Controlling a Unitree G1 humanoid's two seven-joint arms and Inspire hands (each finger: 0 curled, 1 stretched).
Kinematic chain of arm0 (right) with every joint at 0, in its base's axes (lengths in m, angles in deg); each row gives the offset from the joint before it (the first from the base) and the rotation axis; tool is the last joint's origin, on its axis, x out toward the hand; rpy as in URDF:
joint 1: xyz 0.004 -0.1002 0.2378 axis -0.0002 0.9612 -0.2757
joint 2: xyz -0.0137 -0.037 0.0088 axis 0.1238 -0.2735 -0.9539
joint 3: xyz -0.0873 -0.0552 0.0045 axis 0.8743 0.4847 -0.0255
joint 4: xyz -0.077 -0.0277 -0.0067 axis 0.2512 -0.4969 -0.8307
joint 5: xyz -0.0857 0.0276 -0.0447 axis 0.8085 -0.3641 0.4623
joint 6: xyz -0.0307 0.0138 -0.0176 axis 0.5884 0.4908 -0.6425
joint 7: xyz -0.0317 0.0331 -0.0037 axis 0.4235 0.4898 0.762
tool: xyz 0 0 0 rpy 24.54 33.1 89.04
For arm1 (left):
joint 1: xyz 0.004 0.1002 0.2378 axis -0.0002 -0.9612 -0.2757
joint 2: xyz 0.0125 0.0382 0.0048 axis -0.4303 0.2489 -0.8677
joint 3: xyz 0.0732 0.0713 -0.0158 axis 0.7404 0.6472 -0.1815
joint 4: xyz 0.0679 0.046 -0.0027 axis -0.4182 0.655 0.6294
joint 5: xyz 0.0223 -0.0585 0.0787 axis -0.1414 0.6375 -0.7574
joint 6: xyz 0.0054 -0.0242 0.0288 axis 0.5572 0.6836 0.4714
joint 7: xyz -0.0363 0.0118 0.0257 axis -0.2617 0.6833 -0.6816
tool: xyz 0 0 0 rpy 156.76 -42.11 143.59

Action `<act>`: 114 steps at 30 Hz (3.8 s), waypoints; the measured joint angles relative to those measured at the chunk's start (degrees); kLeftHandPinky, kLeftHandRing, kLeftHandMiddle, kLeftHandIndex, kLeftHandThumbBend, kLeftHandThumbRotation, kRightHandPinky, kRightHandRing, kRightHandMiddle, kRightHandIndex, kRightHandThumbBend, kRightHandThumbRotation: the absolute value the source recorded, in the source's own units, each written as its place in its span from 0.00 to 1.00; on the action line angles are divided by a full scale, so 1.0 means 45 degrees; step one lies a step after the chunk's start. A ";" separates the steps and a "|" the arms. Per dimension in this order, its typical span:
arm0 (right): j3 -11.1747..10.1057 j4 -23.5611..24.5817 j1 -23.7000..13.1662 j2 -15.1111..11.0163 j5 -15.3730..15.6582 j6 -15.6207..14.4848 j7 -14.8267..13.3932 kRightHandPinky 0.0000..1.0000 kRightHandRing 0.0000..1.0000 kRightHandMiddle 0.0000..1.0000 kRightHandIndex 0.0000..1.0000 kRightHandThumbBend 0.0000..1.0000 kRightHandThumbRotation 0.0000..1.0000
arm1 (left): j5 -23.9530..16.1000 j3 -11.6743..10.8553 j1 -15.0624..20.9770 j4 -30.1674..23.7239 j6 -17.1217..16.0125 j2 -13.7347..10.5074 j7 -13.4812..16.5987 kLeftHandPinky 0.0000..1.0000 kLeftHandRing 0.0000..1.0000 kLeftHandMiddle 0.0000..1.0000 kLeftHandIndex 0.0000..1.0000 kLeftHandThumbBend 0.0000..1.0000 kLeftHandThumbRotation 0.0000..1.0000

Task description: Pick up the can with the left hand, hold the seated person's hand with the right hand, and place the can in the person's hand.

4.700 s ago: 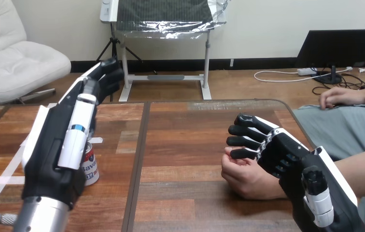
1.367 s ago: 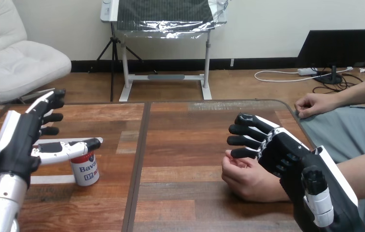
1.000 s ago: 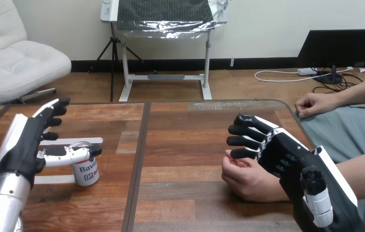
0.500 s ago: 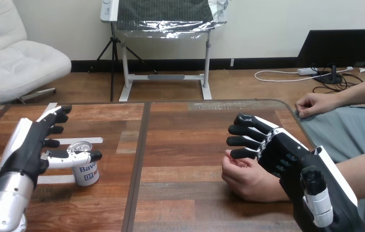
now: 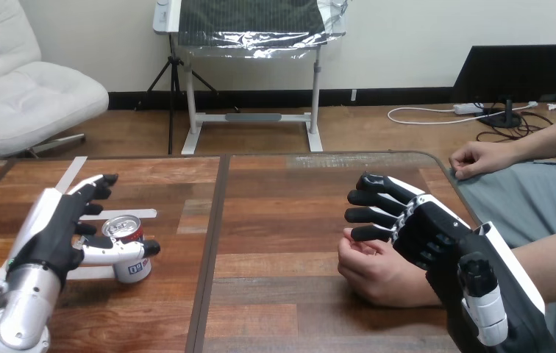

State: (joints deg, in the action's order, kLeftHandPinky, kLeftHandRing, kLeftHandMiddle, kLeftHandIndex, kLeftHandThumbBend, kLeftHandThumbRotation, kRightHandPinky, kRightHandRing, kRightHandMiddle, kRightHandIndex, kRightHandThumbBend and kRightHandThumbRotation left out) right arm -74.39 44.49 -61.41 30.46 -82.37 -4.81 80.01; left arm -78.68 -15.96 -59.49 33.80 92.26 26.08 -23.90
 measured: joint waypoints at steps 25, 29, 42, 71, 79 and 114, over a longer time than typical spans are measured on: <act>-0.0016 0.0000 -0.0013 -0.0015 -0.0011 0.0046 0.0110 0.73 0.79 0.82 0.83 0.90 0.95 | -0.0493 0.0801 0.0665 0.1471 0.0218 -0.0166 0.0000 0.73 0.86 0.88 0.89 0.83 0.08; -0.0026 0.0000 -0.0013 -0.0017 -0.0011 0.0046 0.0110 0.73 0.79 0.82 0.83 0.90 0.95 | -0.0592 0.0909 0.0763 0.1694 0.0208 -0.0223 0.0007 0.73 0.86 0.88 0.88 0.83 0.09; -0.0092 0.0000 -0.0017 -0.0028 -0.0012 0.0046 0.0187 0.73 0.79 0.82 0.83 0.89 0.96 | -0.0788 0.1173 0.1133 0.2476 0.0177 -0.0313 0.0070 0.73 0.87 0.89 0.88 0.83 0.11; -0.0299 0.0001 -0.0018 -0.0030 -0.0128 0.0044 0.0221 0.73 0.79 0.82 0.83 0.89 0.95 | -0.0933 0.1346 0.1470 0.2807 0.0310 -0.0311 0.0084 0.68 0.80 0.83 0.83 0.77 0.09; -0.0300 0.0001 -0.0020 -0.0030 -0.0174 0.0044 0.0243 0.73 0.79 0.82 0.83 0.88 0.95 | -0.0936 0.1348 0.1561 0.2806 0.0382 -0.0310 0.0107 0.65 0.76 0.80 0.80 0.75 0.08; -0.0311 0.0001 -0.0021 -0.0030 -0.0176 0.0044 0.0320 0.73 0.78 0.82 0.83 0.89 0.95 | -0.0923 0.1347 0.1635 0.2803 0.0629 -0.0298 0.0584 0.50 0.57 0.61 0.63 0.71 0.00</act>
State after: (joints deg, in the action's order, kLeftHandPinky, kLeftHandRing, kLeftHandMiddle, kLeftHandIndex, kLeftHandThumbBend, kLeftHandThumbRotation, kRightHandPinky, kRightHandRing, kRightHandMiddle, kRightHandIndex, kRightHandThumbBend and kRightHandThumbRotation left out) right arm -75.79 44.49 -61.51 30.32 -83.16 -4.61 81.45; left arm -82.83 -9.90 -52.14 46.41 95.09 24.74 -21.28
